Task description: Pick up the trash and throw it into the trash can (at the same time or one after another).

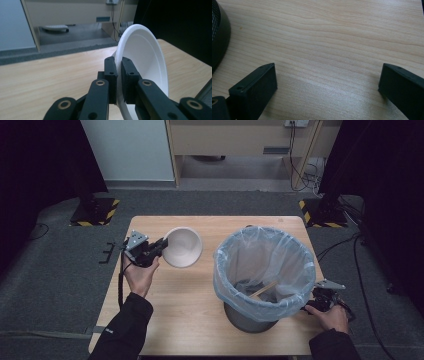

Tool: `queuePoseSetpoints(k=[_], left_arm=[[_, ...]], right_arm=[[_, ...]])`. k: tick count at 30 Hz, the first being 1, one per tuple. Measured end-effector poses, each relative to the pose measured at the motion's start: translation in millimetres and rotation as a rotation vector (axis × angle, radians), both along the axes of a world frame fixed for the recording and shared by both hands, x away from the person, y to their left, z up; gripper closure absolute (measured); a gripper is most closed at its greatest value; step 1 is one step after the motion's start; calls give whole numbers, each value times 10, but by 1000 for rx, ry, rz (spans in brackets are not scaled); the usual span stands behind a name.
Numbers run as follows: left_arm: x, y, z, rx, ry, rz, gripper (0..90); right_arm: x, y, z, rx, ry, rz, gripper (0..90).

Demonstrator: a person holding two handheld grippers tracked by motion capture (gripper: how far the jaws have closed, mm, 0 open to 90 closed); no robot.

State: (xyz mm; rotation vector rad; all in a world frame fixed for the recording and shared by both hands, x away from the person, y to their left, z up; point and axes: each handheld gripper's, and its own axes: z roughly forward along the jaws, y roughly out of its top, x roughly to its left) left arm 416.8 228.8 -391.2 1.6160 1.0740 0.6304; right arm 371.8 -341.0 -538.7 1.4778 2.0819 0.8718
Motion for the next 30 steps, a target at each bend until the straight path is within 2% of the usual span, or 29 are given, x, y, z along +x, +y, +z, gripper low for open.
queuePoseSetpoints(k=[7, 16, 20, 30], left_arm=[[-116, 24, 221, -19, -84, 0, 839], [-265, 26, 457, -52, -170, -11, 840], [-340, 41, 565, -85, -213, -17, 839], [-479, 82, 745, -144, -285, -27, 839]], right_arm=[[0, 0, 0, 0, 0, 0, 20], [0, 0, 0, 0, 0, 0, 19], [0, 0, 0, 0, 0, 0, 19], [0, 0, 0, 0, 0, 0, 20]])
